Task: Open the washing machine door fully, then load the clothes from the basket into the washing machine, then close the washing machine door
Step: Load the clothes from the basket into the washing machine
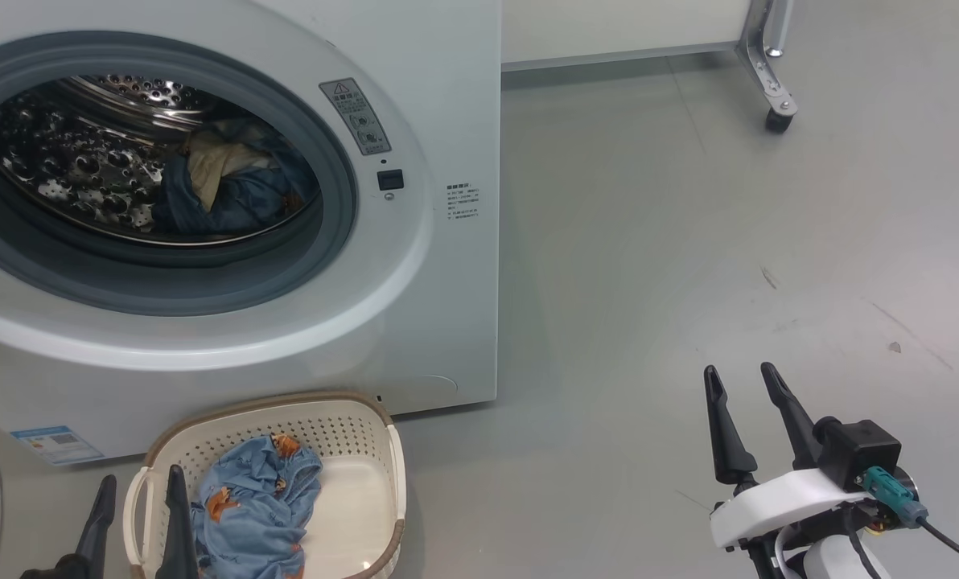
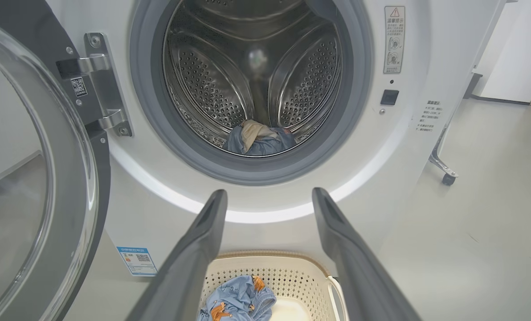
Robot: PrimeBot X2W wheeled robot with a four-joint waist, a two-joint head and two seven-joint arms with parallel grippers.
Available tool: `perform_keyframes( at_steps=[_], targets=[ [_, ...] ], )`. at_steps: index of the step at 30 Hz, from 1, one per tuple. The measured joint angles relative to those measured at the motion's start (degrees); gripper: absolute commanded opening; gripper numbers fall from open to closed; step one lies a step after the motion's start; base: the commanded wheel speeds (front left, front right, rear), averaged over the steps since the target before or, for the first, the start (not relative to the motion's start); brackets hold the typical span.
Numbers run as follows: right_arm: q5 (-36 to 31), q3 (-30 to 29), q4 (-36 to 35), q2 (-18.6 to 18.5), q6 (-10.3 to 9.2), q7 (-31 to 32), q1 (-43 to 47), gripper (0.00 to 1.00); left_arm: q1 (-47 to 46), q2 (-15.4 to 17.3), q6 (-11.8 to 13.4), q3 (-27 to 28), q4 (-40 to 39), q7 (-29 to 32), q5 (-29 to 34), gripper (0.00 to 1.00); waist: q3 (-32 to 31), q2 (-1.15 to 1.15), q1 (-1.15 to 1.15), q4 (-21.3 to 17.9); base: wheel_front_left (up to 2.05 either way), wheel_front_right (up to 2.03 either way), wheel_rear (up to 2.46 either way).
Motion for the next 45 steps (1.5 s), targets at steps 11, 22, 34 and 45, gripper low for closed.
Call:
perform_keyframes(
  at_steps=[11, 22, 34, 45],
  targets=[
    [-0.5, -0.1, -0.7, 0.0, 0.00, 0.0, 0.0, 1.00, 0.1, 0.0, 0.3, -1.9, 1.8, 0.0, -1.6, 1.00, 3.5, 0.00, 0.00, 0.1, 0.00, 0.00, 0.00],
    [-0.5, 1.3, -1.8, 0.0, 0.00, 0.0, -0.9, 1.00, -2.7, 0.0, 0.3, -3.6, 7.8, 0.0, -3.4, 1.00, 9.0, 0.00, 0.01, -0.4, 0.00, 0.00, 0.00],
    [-0.5, 1.5, -3.4, 0.0, 0.00, 0.0, -4.3, 1.00, -10.9, -0.1, 1.1, -2.6, 14.9, 0.0, -3.6, 1.00, 17.0, 0.00, 0.01, -1.9, 0.00, 0.00, 0.00],
    [-0.5, 2.5, -4.4, 0.0, 0.00, 0.0, -7.4, 1.00, -21.2, 0.0, 1.5, -1.6, 21.9, 0.0, -3.4, 1.00, 25.6, 0.00, 0.01, -3.2, 0.00, 0.00, 0.00]
  ],
)
